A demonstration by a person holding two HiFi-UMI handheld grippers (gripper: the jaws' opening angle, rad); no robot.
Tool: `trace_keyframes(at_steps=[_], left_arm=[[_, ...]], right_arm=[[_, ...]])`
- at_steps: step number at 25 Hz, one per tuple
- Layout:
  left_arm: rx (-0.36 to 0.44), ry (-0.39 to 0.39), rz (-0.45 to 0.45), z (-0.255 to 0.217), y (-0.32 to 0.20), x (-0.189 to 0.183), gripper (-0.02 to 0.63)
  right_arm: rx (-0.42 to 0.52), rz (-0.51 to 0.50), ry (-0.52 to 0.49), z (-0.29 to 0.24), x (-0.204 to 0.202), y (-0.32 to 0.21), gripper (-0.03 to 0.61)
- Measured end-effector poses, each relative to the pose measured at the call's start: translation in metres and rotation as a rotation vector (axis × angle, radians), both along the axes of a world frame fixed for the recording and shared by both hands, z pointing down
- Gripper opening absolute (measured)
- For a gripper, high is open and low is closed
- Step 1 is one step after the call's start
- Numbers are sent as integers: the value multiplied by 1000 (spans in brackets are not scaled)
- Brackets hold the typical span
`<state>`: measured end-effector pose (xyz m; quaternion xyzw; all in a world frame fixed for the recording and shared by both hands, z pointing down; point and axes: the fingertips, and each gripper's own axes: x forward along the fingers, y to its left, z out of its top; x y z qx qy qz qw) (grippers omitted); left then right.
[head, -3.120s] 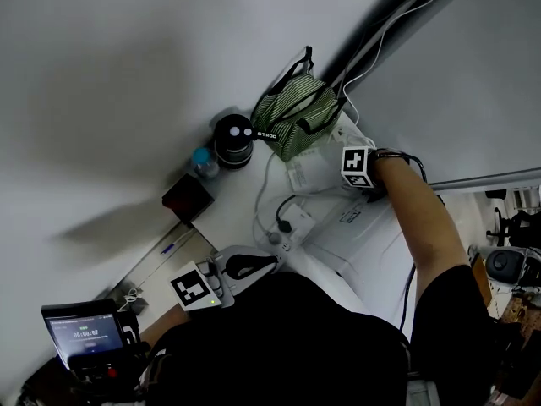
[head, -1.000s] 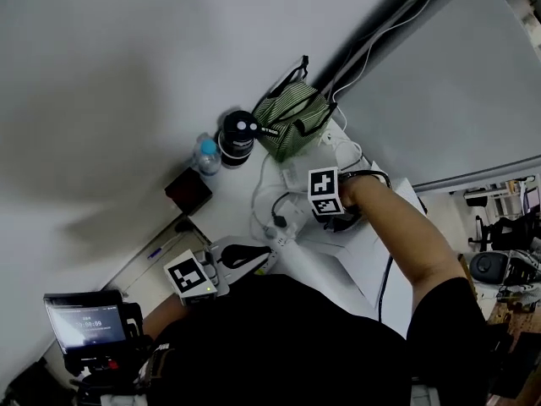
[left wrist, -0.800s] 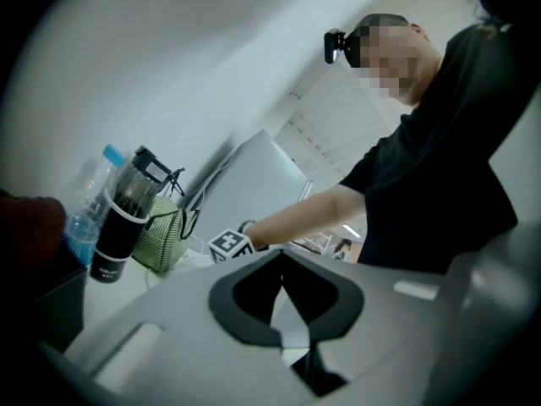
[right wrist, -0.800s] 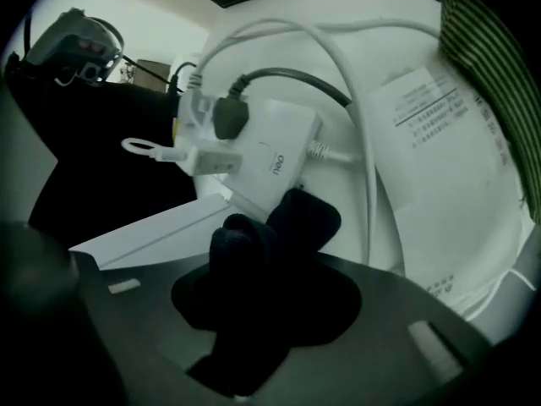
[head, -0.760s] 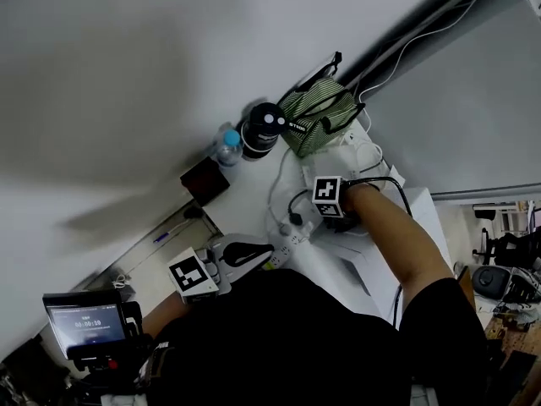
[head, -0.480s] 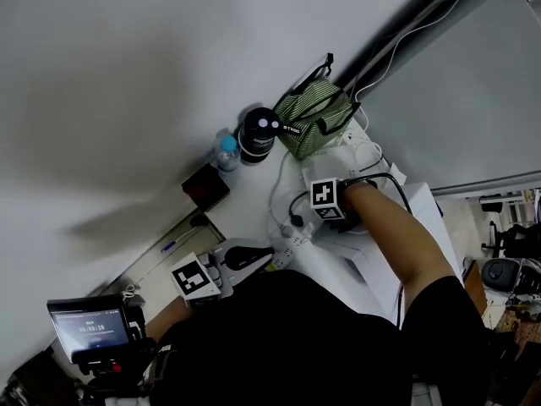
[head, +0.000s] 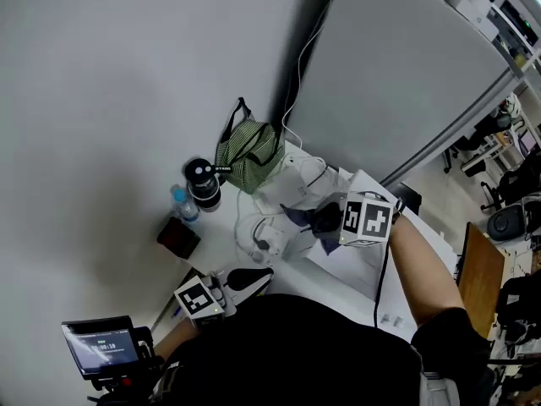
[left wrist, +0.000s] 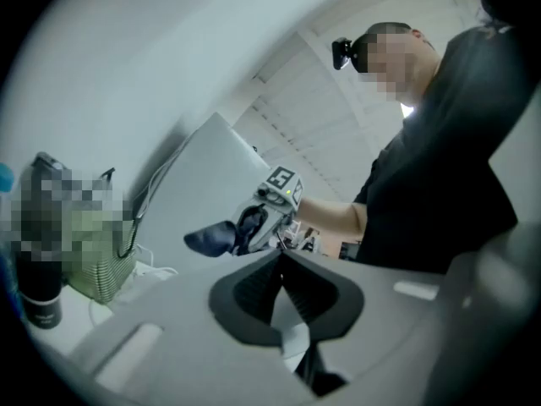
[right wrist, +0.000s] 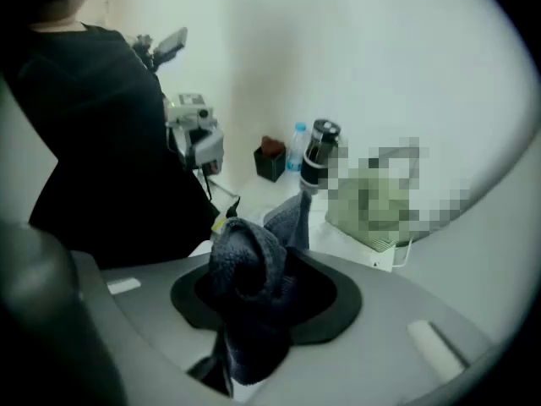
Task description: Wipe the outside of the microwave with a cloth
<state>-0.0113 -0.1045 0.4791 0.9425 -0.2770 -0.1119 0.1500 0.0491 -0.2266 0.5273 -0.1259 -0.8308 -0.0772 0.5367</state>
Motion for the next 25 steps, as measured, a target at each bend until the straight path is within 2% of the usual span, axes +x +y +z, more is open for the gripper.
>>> trace_keyframes(at_steps=[2, 5, 9, 12, 18, 22, 25], left_arm=[[33, -22, 50, -5, -3, 6, 3], [54, -33, 83, -10, 1, 20, 3], [74, -34, 119, -22, 5, 35, 3], [88, -39, 170, -31, 7, 49, 3], [117, -65, 295, -35, 10, 81, 3], [136, -72, 355, -41, 10, 96, 3], [139, -74, 384, -42, 14, 103, 3]], right_arm=[[64, 89, -162, -28, 9, 7, 143], [136, 204, -307, -53, 40, 18, 143], [183, 371, -531, -102, 89, 35, 143], [216, 469, -653, -129, 124, 55, 143], [176, 699, -871, -127, 172, 80, 143], [172, 791, -935, -117, 181, 98, 143], [78, 889, -1068, -117, 192, 106, 143]])
